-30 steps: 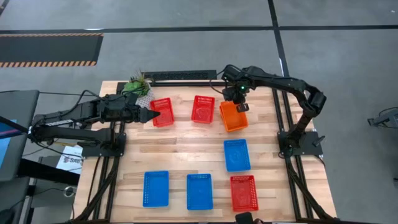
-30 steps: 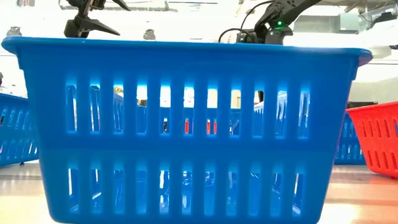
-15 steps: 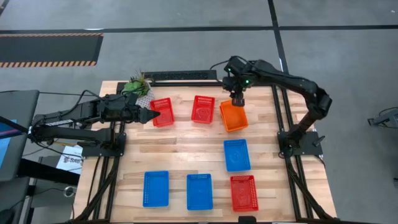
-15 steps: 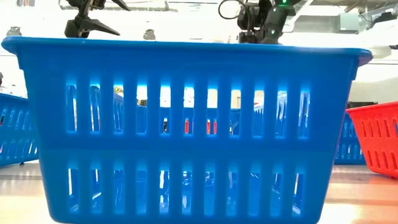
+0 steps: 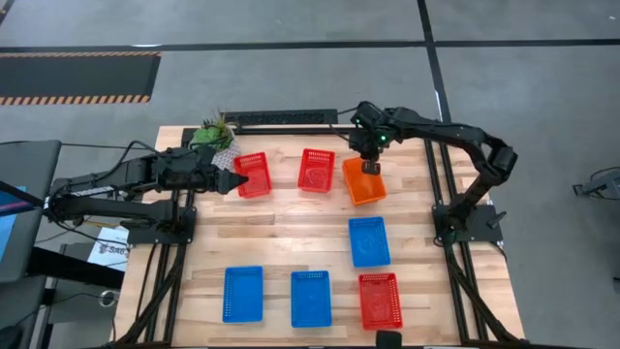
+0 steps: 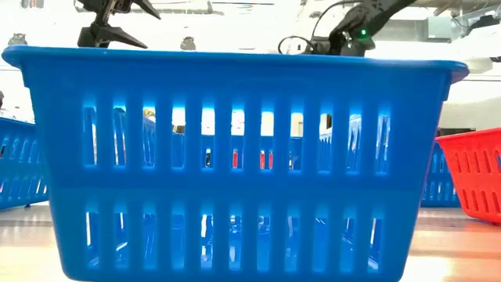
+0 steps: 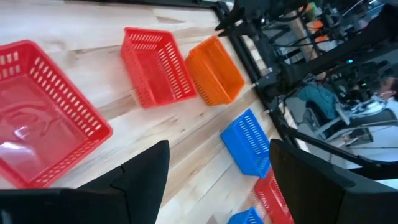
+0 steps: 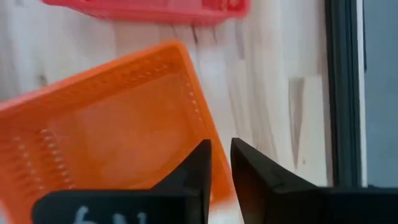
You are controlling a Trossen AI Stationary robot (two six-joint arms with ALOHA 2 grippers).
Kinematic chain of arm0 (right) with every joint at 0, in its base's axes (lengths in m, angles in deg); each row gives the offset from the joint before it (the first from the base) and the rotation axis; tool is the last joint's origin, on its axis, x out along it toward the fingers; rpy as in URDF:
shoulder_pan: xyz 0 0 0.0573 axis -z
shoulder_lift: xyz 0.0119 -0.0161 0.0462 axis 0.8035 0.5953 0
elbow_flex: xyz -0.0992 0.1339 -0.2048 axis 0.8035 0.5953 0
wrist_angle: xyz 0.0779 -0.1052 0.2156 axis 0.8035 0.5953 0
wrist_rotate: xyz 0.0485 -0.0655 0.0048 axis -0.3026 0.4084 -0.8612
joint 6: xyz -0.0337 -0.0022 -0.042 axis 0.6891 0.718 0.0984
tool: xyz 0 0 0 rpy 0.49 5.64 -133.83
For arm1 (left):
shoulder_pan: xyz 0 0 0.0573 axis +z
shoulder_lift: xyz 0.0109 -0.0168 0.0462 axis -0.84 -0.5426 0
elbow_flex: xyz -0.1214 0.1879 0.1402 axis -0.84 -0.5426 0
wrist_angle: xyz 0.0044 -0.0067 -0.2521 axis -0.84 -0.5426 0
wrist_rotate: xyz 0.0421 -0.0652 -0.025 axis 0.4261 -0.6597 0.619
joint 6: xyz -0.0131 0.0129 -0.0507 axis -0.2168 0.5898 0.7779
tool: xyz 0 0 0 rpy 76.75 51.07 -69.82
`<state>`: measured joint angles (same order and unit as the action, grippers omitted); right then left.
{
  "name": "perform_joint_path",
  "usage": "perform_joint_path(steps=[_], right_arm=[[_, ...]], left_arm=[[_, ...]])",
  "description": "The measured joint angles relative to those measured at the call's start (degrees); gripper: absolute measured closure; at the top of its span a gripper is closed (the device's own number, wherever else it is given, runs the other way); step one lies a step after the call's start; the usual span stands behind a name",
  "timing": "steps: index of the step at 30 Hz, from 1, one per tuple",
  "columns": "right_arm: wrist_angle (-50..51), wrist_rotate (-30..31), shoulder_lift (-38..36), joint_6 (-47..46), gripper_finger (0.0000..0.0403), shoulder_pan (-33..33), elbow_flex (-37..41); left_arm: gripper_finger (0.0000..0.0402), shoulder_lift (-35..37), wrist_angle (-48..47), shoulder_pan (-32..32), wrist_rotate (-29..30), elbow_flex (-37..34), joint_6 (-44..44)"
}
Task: Stack baskets by color
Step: Stack the bottom orange bin on top of the top orange bin
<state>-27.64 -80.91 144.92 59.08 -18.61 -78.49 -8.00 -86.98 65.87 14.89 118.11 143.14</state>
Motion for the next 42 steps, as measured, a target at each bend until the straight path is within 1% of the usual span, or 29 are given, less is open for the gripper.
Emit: perform_joint_path(steps=[5,10,13,16,20,23,29,34,36,39,42], right_arm=[[-2.4,0.0,0.0,-2.5,0.0328,1.2,3.4],[-1.3,0.4,-1.0,-5.6,0.0328,1.3,1.7],[-1.6,-0.3,-3.5,-10.5,0.0328,0.6,-0.6],[-1.5,-1.0,-5.1,-16.5,0.0328,-1.4,-1.0],[0.5,-1.0,-3.5,-18.9,0.0328,-4.2,-1.0],[1.8,-0.6,0.1,-19.1,0.0328,-5.8,-1.0],[3.3,3.5,7.4,-17.8,0.0328,-6.2,-0.9],[1.5,11.4,11.1,-17.5,0.0328,-2.8,-1.0],[1.4,13.0,11.7,-17.6,0.0328,-0.4,-0.9],[1.4,17.7,12.0,-19.0,0.0328,3.0,-0.9],[1.6,20.3,10.2,-20.9,0.0328,5.9,-0.9]], left_arm=[[0.0139,0.0,-0.3,0.0,0.0,0.0,0.2],[0.0139,0.0,-0.3,0.0,0.0,0.0,0.2],[0.0139,0.0,-0.3,0.0,0.3,0.0,0.1],[0.0139,0.0,-0.2,0.0,0.2,0.0,-0.1],[0.0139,0.0,-0.2,0.0,0.3,0.0,-0.5],[0.0139,0.0,-0.2,0.0,0.4,0.0,-0.7],[0.0139,0.0,-0.3,0.0,0.4,0.0,-0.7],[0.0139,0.0,-1.5,0.0,0.4,0.0,-0.2],[0.0139,0.0,-1.7,0.0,0.3,0.0,-0.1],[0.0139,0.0,-1.7,0.0,0.3,0.0,0.0],[0.0139,0.0,-1.9,0.0,0.0,0.0,0.2]])
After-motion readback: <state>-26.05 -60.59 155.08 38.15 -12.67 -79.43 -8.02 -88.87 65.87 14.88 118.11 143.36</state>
